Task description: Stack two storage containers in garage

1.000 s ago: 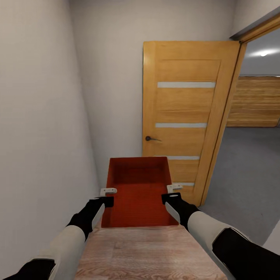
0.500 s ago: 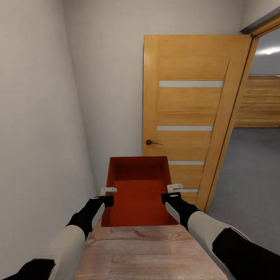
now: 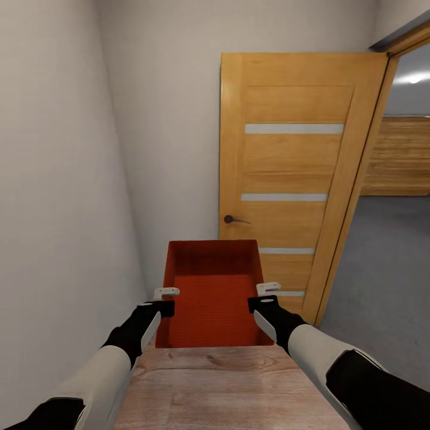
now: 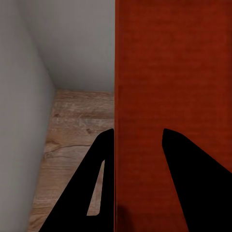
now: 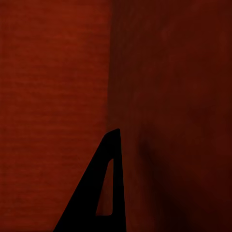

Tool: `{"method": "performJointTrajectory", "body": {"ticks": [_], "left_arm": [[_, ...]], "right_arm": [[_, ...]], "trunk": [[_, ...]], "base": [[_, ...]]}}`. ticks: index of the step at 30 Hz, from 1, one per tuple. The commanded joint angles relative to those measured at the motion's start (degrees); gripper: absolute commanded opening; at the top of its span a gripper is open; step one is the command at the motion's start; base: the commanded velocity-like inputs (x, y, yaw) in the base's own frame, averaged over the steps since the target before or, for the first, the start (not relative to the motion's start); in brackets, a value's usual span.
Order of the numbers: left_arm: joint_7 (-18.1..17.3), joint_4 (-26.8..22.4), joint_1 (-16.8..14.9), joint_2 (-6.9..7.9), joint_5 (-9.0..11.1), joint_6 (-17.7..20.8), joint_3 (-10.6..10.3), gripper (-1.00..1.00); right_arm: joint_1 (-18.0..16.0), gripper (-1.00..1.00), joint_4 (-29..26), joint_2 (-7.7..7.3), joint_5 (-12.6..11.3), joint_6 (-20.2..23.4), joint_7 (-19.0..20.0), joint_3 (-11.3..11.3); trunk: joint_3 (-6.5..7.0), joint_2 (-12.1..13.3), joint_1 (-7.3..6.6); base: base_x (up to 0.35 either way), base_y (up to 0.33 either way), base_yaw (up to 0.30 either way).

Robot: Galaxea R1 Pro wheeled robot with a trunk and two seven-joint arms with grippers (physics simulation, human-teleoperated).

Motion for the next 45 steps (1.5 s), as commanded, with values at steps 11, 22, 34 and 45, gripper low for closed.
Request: {"method": "performJointTrajectory", "body": {"ticks": [11, 22, 34, 45], "left_arm": [[0.5, 0.0, 0.0, 0.05, 0.5, 0.3, 0.0, -1.0], [0.6, 0.0, 0.0, 0.05, 0.5, 0.3, 0.0, -1.0], [0.6, 0.0, 0.0, 0.05, 0.5, 0.3, 0.0, -1.0], [0.6, 0.0, 0.0, 0.05, 0.5, 0.3, 0.0, -1.0]], "right_arm": [[-0.1, -1.0, -0.2, -1.2, 1.3, -1.3, -0.4, -0.9], [-0.1, -1.0, -0.2, -1.16, 1.3, -1.3, -0.4, -0.9], [-0.1, -1.0, -0.2, -1.16, 1.3, -1.3, -0.4, -0.9], [-0.1, -1.0, -0.2, -1.17, 1.3, -1.3, -0.4, -0.9]], "trunk": [[-0.03, -0.1, 0.02], [-0.03, -0.1, 0.02], [-0.03, -0.1, 0.02], [-0.03, -0.1, 0.02]], "base": [[0.0, 0.0, -0.014], [0.0, 0.0, -0.214], [0.0, 0.0, -0.244], [0.0, 0.0, -0.245]]}}
